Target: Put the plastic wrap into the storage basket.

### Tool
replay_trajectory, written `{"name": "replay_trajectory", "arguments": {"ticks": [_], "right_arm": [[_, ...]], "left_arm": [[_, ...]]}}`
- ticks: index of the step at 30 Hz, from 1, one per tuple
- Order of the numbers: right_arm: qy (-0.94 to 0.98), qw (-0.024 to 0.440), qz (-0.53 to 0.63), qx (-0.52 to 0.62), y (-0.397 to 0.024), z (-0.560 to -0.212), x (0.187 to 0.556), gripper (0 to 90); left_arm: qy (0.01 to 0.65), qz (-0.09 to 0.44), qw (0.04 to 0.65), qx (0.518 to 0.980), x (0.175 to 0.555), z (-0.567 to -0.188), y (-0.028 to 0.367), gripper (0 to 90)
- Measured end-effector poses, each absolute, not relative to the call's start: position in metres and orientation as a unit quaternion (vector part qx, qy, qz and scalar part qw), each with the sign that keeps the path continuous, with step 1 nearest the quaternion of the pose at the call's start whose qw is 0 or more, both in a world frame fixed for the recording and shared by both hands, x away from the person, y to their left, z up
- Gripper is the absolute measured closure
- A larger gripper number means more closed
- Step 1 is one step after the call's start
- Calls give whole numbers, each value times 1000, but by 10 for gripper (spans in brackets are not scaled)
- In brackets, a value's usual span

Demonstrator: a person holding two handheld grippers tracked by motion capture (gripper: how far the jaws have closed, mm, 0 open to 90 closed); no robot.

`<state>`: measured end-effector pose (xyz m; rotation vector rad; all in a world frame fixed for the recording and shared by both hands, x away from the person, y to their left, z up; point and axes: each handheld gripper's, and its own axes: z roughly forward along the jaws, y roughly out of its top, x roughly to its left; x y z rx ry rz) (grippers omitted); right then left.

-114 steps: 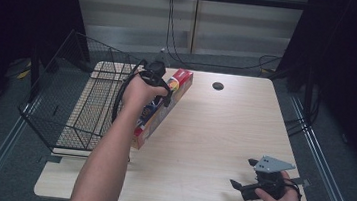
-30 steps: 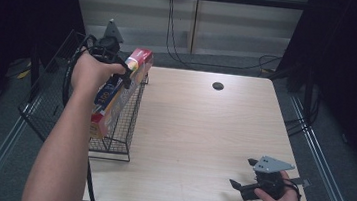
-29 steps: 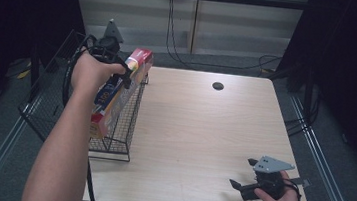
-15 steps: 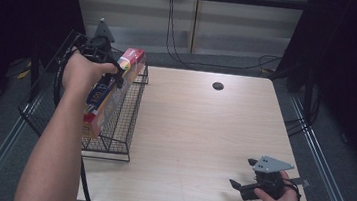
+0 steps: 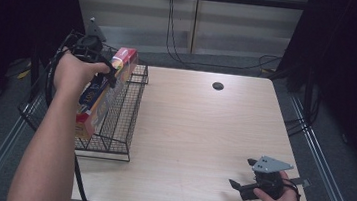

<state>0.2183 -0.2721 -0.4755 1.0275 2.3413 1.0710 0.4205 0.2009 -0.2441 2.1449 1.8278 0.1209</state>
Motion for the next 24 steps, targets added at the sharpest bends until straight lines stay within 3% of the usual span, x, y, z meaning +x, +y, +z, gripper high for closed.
{"name": "replay_trajectory", "arguments": {"ticks": [24], "right_arm": [[830, 184, 379, 365, -272, -475, 218, 46]], "left_arm": [[660, 60, 160, 731, 414, -237, 225, 459]]}}
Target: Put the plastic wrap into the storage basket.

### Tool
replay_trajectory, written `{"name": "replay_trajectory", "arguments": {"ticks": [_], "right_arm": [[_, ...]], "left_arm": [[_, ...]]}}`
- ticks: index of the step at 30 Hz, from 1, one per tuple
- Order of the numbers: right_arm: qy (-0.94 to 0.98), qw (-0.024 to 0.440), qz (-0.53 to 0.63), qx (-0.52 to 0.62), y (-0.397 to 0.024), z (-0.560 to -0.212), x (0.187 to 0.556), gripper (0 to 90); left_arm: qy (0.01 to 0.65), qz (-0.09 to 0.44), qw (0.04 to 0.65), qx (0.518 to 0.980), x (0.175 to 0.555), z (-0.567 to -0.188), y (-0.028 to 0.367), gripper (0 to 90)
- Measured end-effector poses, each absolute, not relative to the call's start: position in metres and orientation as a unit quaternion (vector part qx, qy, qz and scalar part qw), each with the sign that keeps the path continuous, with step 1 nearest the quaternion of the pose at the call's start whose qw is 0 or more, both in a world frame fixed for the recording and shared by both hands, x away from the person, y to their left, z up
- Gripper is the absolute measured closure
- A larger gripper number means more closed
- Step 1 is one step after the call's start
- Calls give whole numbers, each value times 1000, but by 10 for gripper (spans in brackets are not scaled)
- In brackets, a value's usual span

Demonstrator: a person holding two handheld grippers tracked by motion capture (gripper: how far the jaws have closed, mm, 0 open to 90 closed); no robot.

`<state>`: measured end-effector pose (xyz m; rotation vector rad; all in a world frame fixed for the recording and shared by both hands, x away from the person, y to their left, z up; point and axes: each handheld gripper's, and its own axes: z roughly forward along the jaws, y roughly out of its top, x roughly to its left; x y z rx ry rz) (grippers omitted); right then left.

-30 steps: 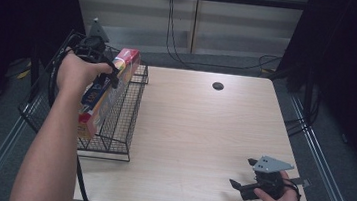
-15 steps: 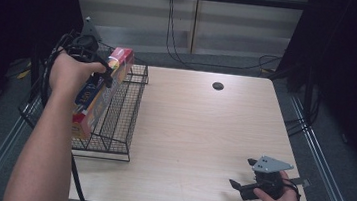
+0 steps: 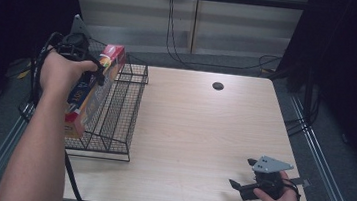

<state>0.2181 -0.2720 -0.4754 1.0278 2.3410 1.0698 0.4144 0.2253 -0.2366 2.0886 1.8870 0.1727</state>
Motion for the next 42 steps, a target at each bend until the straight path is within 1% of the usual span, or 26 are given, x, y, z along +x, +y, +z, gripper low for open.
{"name": "replay_trajectory", "arguments": {"ticks": [17, 42], "right_arm": [[830, 186, 379, 365, -272, -475, 218, 46], [832, 184, 377, 362, -270, -476, 218, 46]], "left_arm": [[661, 66, 158, 730, 413, -224, 238, 458], [674, 69, 156, 719, 415, -224, 254, 459]]}}
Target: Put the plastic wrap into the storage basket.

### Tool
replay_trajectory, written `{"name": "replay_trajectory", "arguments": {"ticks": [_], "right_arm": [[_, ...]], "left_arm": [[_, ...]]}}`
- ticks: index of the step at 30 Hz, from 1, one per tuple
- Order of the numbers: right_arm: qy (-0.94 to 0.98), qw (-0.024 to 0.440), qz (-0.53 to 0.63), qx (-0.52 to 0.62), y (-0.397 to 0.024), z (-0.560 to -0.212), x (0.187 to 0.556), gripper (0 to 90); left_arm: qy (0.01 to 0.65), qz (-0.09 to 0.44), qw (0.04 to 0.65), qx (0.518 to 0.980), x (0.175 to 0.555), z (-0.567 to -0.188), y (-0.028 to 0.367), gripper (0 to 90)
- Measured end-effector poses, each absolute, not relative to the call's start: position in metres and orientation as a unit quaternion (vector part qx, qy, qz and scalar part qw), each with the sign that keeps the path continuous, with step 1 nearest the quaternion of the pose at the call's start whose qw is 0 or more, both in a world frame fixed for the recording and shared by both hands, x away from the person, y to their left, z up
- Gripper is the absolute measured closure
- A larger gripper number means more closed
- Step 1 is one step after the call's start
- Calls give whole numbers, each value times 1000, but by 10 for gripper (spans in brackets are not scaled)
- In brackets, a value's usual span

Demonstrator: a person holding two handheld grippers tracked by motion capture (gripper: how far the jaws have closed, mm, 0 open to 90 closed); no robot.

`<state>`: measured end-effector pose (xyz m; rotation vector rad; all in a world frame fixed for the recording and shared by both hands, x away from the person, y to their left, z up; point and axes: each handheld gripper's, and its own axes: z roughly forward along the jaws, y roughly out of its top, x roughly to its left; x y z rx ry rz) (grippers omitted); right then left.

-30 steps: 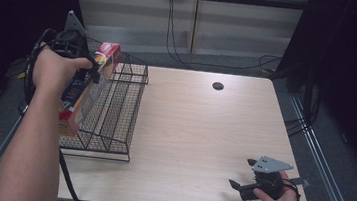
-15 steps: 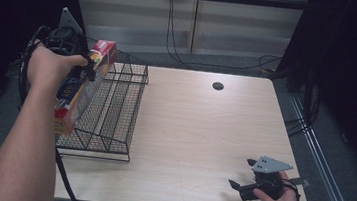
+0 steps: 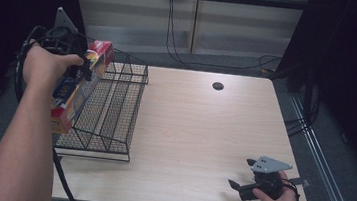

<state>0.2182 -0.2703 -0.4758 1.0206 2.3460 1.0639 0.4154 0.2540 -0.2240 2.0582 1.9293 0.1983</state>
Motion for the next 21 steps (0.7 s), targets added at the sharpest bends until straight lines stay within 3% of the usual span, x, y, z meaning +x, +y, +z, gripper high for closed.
{"name": "replay_trajectory", "arguments": {"ticks": [21], "right_arm": [[835, 179, 380, 355, -267, -476, 218, 46]], "left_arm": [[691, 78, 150, 702, 417, -235, 275, 457]]}}
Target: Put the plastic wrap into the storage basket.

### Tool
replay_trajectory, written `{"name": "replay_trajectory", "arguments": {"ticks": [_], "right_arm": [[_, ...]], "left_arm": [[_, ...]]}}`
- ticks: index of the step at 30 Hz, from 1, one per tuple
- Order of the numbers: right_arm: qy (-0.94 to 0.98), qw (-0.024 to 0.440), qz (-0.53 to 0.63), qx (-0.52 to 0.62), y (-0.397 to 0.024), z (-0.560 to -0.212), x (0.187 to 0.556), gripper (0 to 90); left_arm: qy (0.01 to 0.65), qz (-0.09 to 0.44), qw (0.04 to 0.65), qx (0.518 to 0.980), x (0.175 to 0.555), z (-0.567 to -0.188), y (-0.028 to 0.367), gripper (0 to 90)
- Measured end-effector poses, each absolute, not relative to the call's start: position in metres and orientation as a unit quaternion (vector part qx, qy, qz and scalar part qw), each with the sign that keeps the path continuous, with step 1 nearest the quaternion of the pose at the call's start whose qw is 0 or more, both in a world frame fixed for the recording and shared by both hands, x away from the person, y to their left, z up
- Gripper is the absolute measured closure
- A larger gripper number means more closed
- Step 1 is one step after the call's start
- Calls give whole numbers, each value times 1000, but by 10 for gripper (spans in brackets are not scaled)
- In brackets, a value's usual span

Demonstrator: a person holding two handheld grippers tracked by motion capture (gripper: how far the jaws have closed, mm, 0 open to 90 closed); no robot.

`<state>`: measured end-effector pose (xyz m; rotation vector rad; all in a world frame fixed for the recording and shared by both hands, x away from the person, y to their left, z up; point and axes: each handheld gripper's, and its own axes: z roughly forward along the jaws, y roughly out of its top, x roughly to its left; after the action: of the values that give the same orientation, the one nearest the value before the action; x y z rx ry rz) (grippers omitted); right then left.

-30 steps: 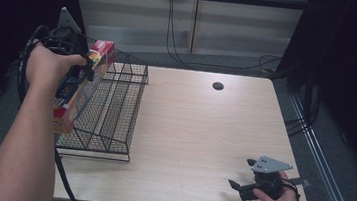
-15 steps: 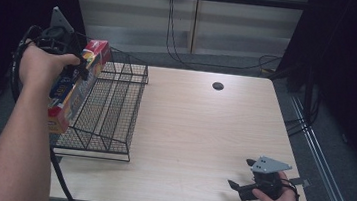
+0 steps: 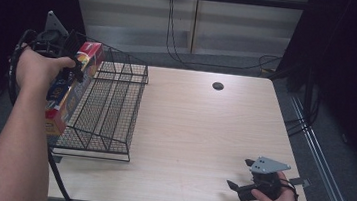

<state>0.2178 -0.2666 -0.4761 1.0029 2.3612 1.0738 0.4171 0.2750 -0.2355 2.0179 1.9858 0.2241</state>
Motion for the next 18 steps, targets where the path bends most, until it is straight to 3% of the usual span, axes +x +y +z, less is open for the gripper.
{"name": "replay_trajectory", "arguments": {"ticks": [18], "right_arm": [[837, 180, 377, 354, -265, -477, 218, 46]], "left_arm": [[706, 76, 134, 691, 424, -263, 283, 452]]}}
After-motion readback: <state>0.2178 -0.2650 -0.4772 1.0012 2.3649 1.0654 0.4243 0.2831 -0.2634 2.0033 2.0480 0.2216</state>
